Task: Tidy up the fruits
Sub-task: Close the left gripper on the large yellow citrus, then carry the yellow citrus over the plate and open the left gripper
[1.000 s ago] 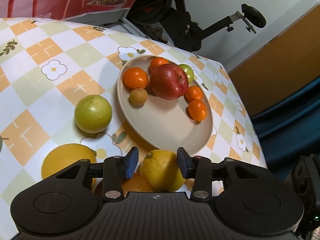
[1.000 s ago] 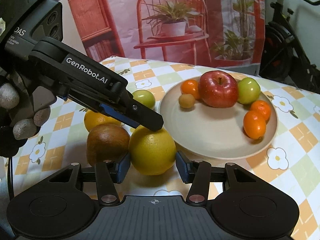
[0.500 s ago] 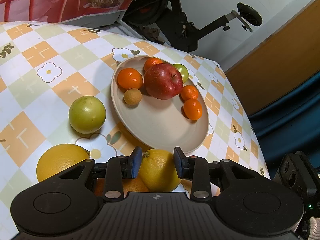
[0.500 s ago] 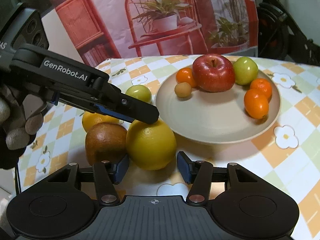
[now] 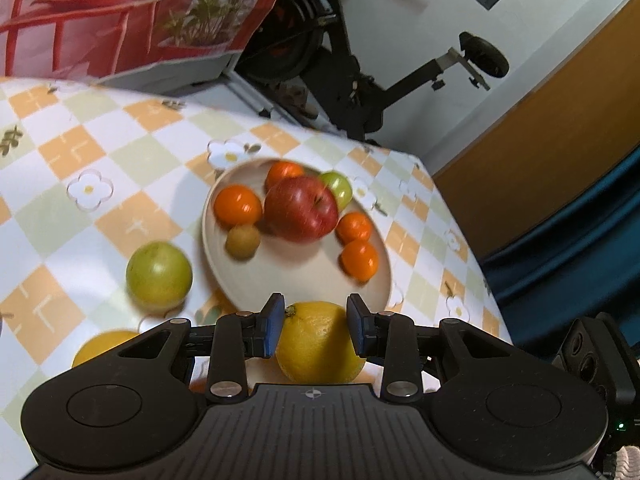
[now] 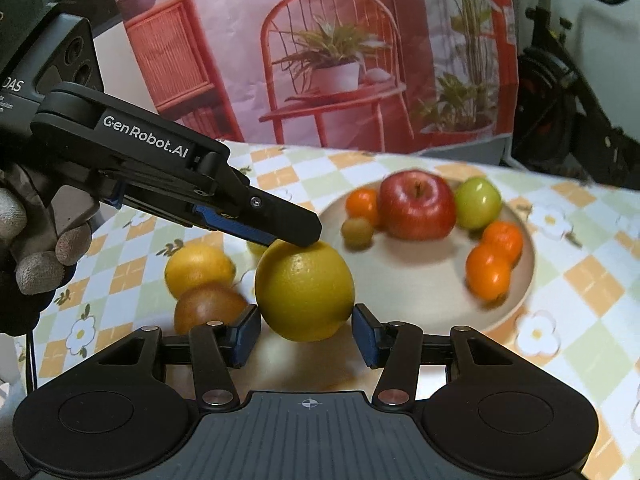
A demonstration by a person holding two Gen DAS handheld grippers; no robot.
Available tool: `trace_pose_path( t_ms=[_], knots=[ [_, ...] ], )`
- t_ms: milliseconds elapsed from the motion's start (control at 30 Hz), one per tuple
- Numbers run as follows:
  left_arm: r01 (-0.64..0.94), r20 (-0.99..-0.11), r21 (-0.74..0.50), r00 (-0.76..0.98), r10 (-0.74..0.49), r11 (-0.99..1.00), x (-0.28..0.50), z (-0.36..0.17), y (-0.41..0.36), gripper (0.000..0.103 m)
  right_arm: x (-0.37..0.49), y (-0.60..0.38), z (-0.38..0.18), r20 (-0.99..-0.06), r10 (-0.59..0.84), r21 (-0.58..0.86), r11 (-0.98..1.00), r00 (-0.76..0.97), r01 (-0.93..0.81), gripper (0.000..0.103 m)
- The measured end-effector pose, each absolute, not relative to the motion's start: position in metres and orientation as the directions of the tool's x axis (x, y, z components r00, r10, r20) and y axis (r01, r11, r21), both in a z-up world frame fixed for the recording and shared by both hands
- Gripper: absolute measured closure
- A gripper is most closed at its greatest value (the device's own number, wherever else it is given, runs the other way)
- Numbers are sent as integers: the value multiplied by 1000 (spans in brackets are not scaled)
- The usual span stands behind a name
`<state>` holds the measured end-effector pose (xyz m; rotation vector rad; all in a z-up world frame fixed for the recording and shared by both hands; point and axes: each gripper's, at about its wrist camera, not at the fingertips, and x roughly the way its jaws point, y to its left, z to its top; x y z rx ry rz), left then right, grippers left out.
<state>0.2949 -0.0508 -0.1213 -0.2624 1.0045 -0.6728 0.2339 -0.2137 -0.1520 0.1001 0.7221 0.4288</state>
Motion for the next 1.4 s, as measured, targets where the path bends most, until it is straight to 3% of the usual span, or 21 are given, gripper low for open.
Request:
trace_pose_path(
  t_ms=[1000, 1233, 1400],
  knots=[
    [335, -767, -375, 412, -492, 865, 341, -135, -71, 67, 305, -211, -169, -693, 408, 245, 909, 594, -337, 56],
    [347, -776, -285, 464, -428, 893, 338, -130, -74, 67, 303, -212, -168, -686, 379, 232, 923, 621, -308, 45],
    [349, -777, -253, 483, -405, 902, 337, -128, -75, 67, 295, -222, -167, -676, 364, 237, 931, 641, -278, 44]
  ],
)
